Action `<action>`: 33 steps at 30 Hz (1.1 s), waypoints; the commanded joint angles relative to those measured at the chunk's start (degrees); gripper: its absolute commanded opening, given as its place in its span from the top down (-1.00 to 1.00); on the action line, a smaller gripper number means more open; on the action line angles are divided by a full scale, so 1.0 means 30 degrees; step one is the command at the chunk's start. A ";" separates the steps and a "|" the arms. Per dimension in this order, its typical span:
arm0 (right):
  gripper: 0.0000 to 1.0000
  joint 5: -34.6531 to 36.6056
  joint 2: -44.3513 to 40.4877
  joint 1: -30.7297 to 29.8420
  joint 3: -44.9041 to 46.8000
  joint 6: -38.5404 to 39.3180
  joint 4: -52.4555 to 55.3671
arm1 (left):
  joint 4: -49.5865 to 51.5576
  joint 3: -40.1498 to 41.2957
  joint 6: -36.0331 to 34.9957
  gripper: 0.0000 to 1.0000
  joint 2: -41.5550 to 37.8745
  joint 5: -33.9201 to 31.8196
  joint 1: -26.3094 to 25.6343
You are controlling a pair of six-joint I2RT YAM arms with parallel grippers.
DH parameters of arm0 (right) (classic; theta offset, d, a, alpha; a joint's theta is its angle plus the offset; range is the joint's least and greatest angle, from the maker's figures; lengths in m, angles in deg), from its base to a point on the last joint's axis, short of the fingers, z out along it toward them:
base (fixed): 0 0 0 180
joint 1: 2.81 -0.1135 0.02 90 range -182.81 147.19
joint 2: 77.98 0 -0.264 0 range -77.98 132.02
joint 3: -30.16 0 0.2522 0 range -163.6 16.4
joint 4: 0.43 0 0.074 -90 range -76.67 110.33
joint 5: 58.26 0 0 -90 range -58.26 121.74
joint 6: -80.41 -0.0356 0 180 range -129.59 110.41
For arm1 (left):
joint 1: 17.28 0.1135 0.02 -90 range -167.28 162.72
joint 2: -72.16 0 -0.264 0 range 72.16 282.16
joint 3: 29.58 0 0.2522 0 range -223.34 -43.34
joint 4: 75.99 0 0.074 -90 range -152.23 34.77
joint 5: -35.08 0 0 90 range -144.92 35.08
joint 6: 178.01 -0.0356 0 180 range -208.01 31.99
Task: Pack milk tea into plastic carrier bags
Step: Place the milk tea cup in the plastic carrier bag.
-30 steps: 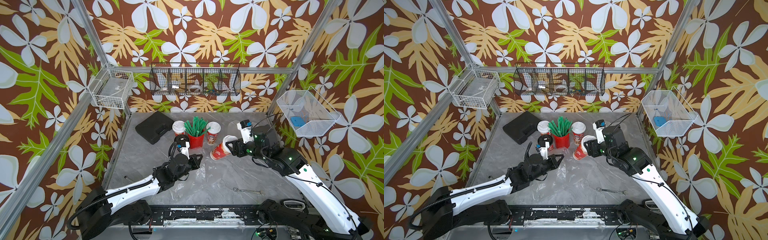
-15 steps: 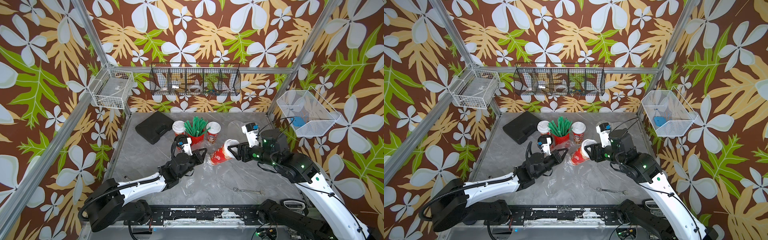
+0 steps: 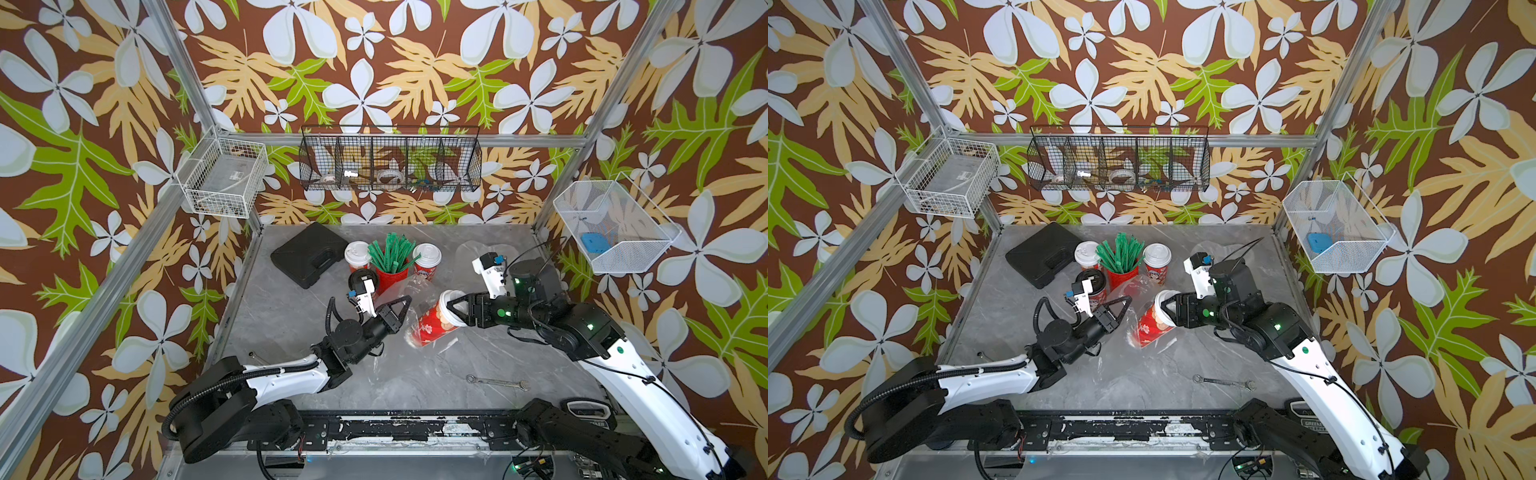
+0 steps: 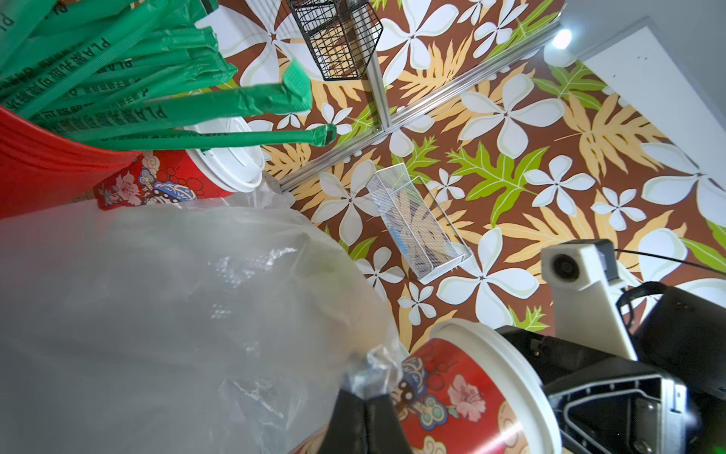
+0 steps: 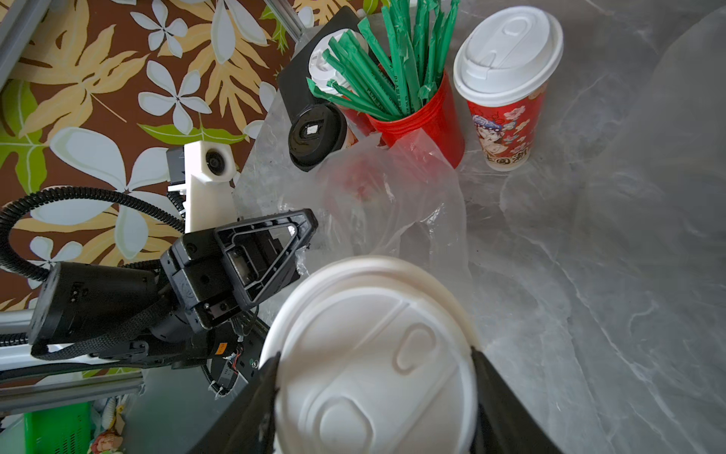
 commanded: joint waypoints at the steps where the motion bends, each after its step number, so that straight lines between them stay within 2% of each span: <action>1: -0.23 -0.0830 -0.0115 -0.0011 0.0465 -0.0905 -0.1421 | -0.2927 0.0204 0.0078 1.00 0.0153 -0.0416 -0.0015; 14: -0.21 -0.1631 0.0128 -0.0011 0.1922 -0.1921 -0.3004 | -0.6980 0.0948 0.0730 1.00 0.1331 -0.0860 -0.0041; 19: -0.19 -0.1705 0.0743 -0.0099 0.1740 -0.1784 -0.2917 | -0.7351 0.0890 0.0864 1.00 0.1554 -0.0815 -0.0071; 26: -0.17 -0.1206 0.1446 -0.0467 0.1361 -0.1578 -0.2858 | -0.7621 0.0751 0.0891 1.00 0.1576 -0.0932 -0.0068; 33: -0.16 0.0416 0.2089 -0.1915 0.1172 -0.1459 -0.3036 | -0.7905 0.0388 0.1818 1.00 0.1889 -0.1424 -0.0130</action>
